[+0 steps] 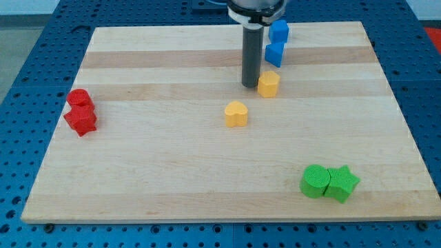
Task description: Point at the red circle
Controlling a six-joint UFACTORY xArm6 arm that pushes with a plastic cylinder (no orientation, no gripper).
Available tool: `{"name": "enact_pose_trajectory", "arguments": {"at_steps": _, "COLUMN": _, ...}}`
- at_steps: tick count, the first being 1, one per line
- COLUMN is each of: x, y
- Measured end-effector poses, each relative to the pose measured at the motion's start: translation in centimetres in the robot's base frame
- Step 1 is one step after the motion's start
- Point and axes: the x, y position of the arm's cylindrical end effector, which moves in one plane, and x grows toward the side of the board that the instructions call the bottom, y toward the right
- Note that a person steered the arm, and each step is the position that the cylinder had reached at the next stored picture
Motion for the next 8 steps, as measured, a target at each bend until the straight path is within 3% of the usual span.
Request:
{"name": "enact_pose_trajectory", "arguments": {"at_steps": 3, "x": -0.3, "y": -3.7}}
{"name": "enact_pose_trajectory", "arguments": {"at_steps": 7, "x": -0.6, "y": -4.3}}
{"name": "enact_pose_trajectory", "arguments": {"at_steps": 8, "x": -1.4, "y": -7.0}}
